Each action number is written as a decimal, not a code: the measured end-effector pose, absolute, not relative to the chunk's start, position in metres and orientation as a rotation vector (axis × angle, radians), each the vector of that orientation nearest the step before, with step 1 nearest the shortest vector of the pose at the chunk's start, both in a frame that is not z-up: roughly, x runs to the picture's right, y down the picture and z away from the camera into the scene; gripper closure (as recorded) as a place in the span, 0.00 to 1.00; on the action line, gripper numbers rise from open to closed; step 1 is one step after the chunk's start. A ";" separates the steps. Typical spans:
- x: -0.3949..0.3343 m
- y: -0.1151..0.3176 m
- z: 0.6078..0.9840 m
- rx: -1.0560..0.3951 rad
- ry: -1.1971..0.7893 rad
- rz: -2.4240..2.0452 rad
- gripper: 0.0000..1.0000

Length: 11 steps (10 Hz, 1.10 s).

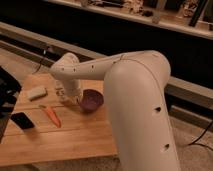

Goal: Pick up the ceramic bowl

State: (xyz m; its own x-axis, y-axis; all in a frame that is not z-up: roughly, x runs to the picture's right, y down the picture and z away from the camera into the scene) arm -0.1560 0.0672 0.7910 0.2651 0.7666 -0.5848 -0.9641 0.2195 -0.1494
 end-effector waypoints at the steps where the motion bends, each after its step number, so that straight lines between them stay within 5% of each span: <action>1: -0.156 0.065 0.786 -0.542 0.427 1.250 1.00; 11: -0.152 0.028 0.730 -0.356 0.372 1.288 1.00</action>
State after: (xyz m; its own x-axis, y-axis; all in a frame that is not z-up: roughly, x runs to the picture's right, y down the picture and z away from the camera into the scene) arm -0.1516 0.0276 0.7298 0.2362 0.8567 -0.4586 -0.9692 0.2414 -0.0483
